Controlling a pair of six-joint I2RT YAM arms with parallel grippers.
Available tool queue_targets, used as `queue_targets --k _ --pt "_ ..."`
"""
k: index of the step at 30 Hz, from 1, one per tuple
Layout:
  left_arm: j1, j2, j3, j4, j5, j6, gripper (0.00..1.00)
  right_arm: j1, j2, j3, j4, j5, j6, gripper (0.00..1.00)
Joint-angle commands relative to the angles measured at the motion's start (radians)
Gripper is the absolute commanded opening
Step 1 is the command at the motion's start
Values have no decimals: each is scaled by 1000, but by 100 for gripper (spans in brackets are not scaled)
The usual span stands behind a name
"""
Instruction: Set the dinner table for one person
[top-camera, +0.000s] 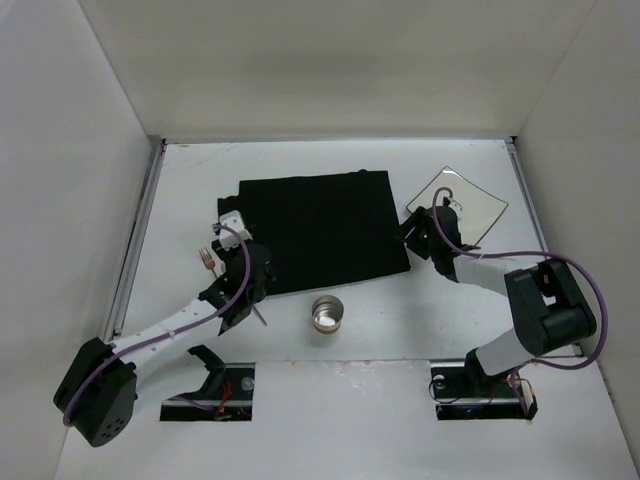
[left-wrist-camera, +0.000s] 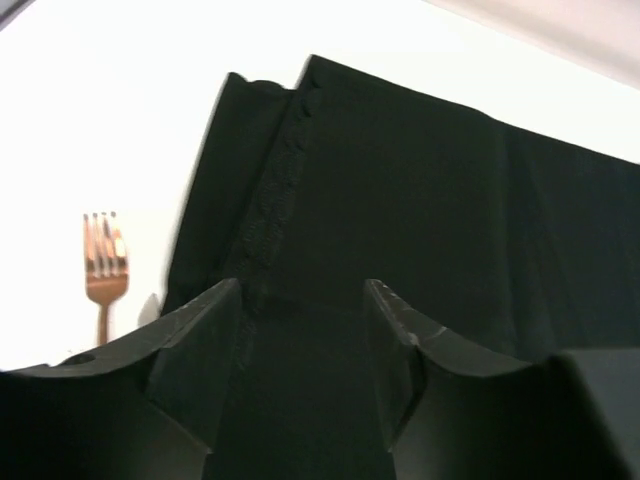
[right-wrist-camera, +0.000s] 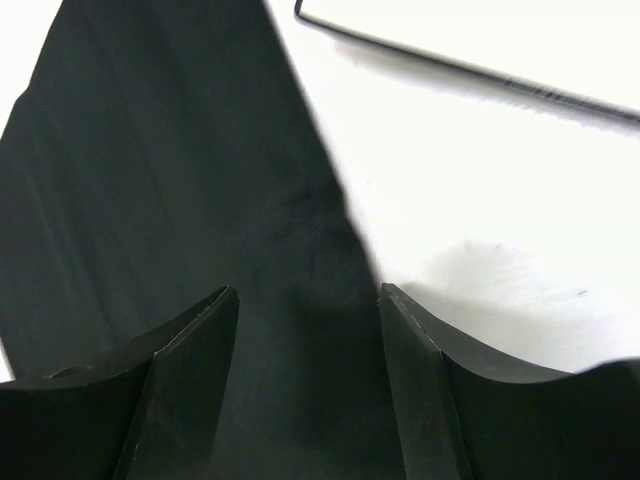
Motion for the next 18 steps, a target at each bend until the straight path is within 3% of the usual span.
queue_targets --k 1,9,13,18 --pt "68 41 55 -9 57 -18 52 -1 4 58 -60 78 -50 65" --pt "270 391 233 -15 163 -50 62 26 53 148 -181 94 -83 65" --pt "362 566 329 -21 236 -109 59 32 97 185 -212 59 -84 65" --pt "402 666 379 -12 271 -137 54 32 122 196 -207 42 -81 62"
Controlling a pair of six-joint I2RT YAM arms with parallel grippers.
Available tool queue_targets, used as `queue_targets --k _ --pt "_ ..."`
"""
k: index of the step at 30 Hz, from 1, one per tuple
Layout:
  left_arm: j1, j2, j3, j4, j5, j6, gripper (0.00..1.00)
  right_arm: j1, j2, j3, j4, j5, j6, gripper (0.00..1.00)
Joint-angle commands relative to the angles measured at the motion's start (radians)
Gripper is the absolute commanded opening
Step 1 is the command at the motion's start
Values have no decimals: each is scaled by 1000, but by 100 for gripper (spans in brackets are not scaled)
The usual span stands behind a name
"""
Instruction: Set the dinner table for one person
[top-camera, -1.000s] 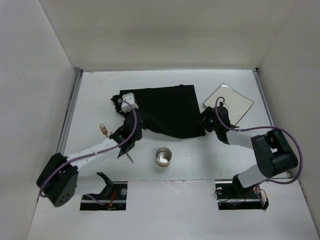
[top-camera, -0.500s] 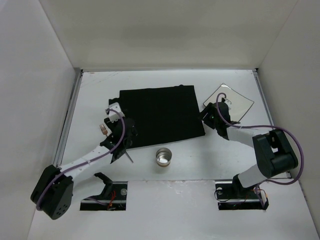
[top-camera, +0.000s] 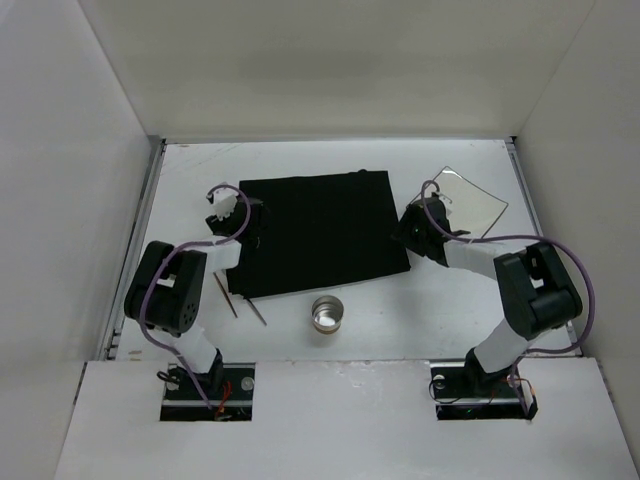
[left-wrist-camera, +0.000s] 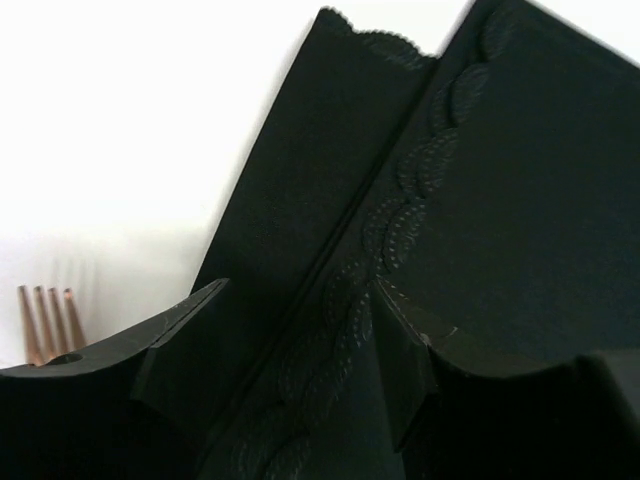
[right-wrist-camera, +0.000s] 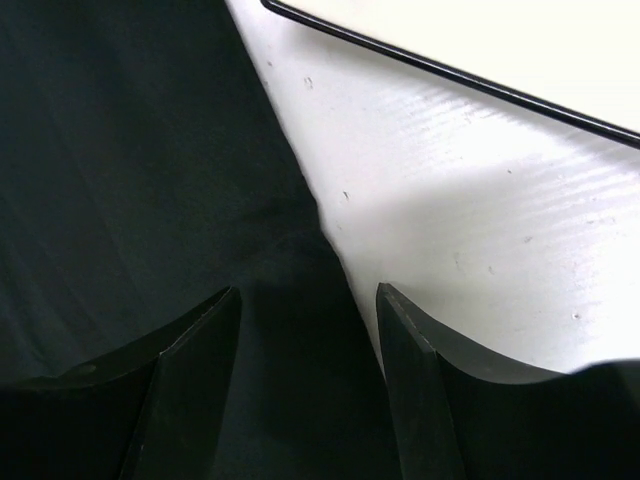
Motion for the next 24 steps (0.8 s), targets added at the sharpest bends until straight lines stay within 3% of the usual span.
queue_targets --k 1,5,8,10,13,24 --pt "17 23 51 8 27 -50 54 6 12 42 -13 -11 -13 62" --pt "39 114 114 -24 122 -54 51 6 38 60 -8 -35 -7 58" --pt "33 171 142 -24 199 -73 33 6 49 57 13 -69 4 50" --pt "30 198 160 -28 225 -87 22 5 49 48 28 -96 15 36" --pt "30 226 189 -27 256 -110 14 -20 26 26 56 -109 38 17" --pt "59 338 421 -91 268 -108 11 -92 41 72 85 -103 55 15"
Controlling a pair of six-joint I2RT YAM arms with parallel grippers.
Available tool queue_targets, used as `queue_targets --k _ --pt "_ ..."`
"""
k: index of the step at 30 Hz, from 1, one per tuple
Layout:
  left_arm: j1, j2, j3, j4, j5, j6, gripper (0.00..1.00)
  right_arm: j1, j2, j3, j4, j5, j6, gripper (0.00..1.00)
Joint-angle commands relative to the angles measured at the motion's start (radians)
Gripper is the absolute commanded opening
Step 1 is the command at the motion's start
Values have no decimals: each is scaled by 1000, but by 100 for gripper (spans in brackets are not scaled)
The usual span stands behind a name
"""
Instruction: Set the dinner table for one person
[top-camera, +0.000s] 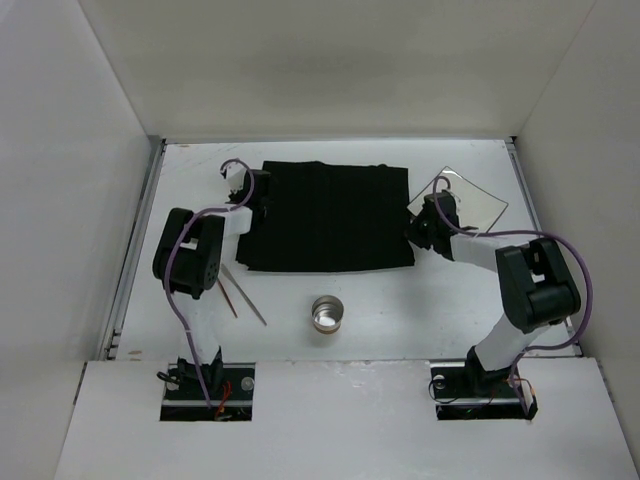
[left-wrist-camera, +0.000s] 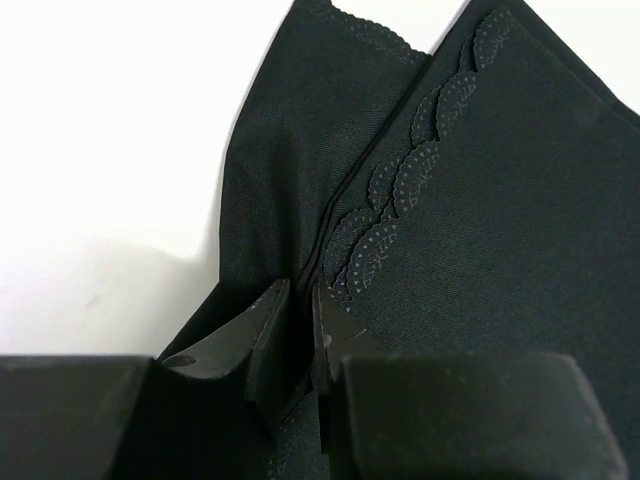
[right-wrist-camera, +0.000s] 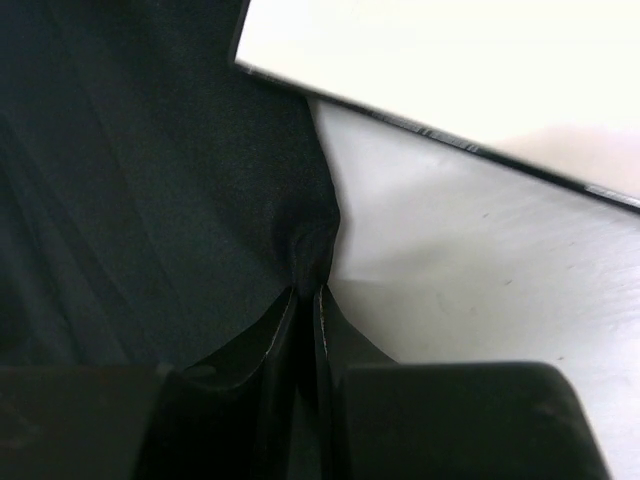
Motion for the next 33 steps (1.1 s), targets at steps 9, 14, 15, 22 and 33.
queue_targets --k 9,14,15,22,33 --pt "35 -16 61 -60 -41 -12 19 -28 54 119 57 -1 20 17" --pt "32 -94 -53 -5 -43 -21 40 -25 21 67 64 15 25 19" --pt "29 -123 -89 21 -38 -26 45 -25 18 58 67 19 31 21" --pt "-40 -408 -347 156 -127 -26 56 -22 -58 44 61 22 23 50" --pt "-244 -771 -677 389 -118 -46 57 -122 -457 -160 161 127 34 46"
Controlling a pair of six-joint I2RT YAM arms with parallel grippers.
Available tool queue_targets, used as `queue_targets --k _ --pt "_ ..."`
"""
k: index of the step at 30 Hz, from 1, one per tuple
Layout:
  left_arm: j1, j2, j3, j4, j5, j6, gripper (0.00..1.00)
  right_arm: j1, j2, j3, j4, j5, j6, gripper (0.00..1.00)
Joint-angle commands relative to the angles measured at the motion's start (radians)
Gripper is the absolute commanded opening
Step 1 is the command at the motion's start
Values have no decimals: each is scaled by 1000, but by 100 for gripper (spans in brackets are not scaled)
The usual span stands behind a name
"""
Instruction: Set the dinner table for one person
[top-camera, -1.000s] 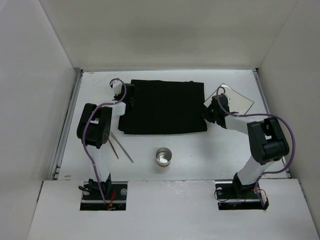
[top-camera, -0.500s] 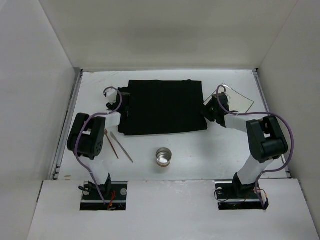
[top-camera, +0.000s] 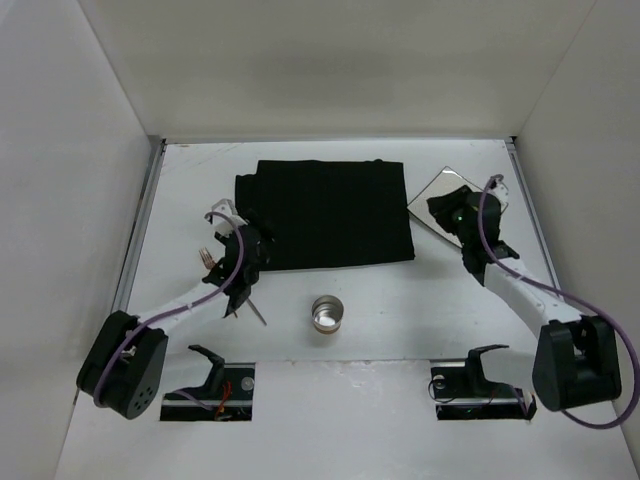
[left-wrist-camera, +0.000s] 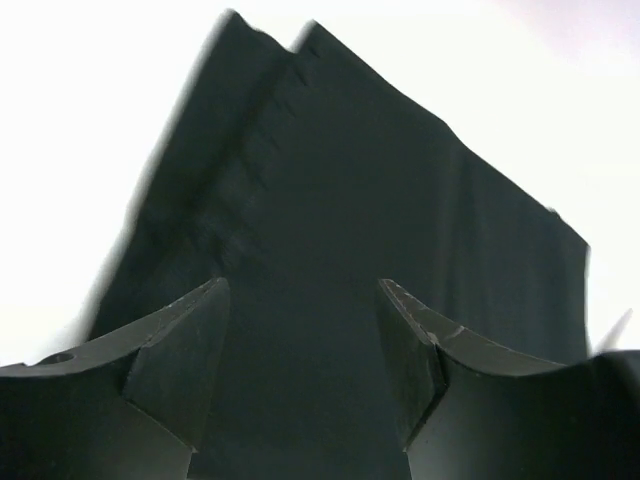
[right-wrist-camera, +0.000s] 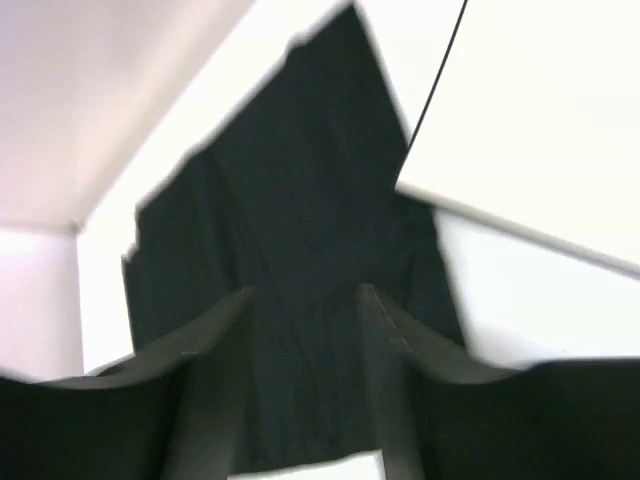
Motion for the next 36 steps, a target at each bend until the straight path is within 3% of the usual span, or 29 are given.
queue_targets --k 1,4,7,9,13,15,25,36 --pt "-90 -36 -73 139 -10 -11 56 -92 -50 -64 82 81 13 38" --pt "-158 -61 -100 163 2 0 53 -199 -48 -104 93 54 64 16" --pt "-178 -110 -143 181 2 23 48 -287 -34 -157 131 38 91 11" --pt "-158 -144 -182 201 -4 25 42 -331 -34 -208 148 41 128 16" --pt "-154 -144 -219 251 19 11 41 -398 -19 -285 171 44 183 44" --pt "-154 -112 -217 270 33 6 41 -402 -17 -314 177 55 193 51" --pt "-151 -26 -202 299 99 -40 45 -410 82 -331 246 22 202 52" --pt "-144 -27 -205 305 94 -34 45 -468 305 -358 542 -121 300 48"
